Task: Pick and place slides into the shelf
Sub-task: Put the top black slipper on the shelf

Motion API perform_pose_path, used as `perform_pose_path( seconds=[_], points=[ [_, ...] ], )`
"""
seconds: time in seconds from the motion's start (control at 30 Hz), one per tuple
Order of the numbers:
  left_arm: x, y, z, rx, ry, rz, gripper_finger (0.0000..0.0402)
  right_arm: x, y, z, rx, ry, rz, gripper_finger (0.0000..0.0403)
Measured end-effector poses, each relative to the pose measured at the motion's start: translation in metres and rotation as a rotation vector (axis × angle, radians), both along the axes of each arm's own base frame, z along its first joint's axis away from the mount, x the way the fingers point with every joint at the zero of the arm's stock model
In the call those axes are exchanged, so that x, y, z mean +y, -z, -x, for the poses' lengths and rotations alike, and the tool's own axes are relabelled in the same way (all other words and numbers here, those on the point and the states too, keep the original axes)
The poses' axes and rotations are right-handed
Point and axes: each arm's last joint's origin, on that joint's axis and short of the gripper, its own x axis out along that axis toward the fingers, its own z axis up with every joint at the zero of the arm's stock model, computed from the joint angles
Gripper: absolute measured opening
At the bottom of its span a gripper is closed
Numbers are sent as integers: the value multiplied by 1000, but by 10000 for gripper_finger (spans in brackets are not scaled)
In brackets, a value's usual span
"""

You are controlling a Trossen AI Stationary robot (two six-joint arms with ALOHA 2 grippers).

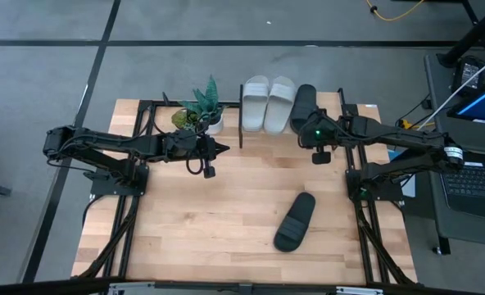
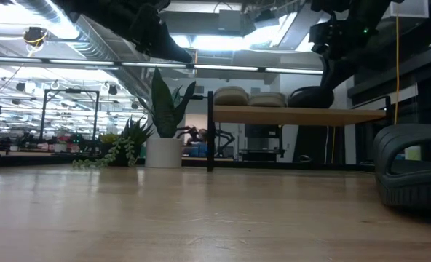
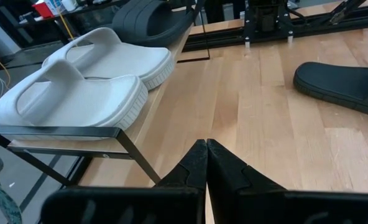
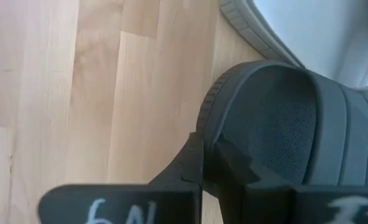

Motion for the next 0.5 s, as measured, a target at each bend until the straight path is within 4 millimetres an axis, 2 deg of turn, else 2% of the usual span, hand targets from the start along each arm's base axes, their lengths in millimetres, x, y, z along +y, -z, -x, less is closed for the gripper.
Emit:
perform_pose_path(
  seconds=[0.33,0.5],
  points=[
    [0,0,0,0,0,0,0,-8,0,3,-10,27,-25,22],
    [0,0,0,0,0,1,0,-10,0,3,-12,33,-27,62]
  ],
)
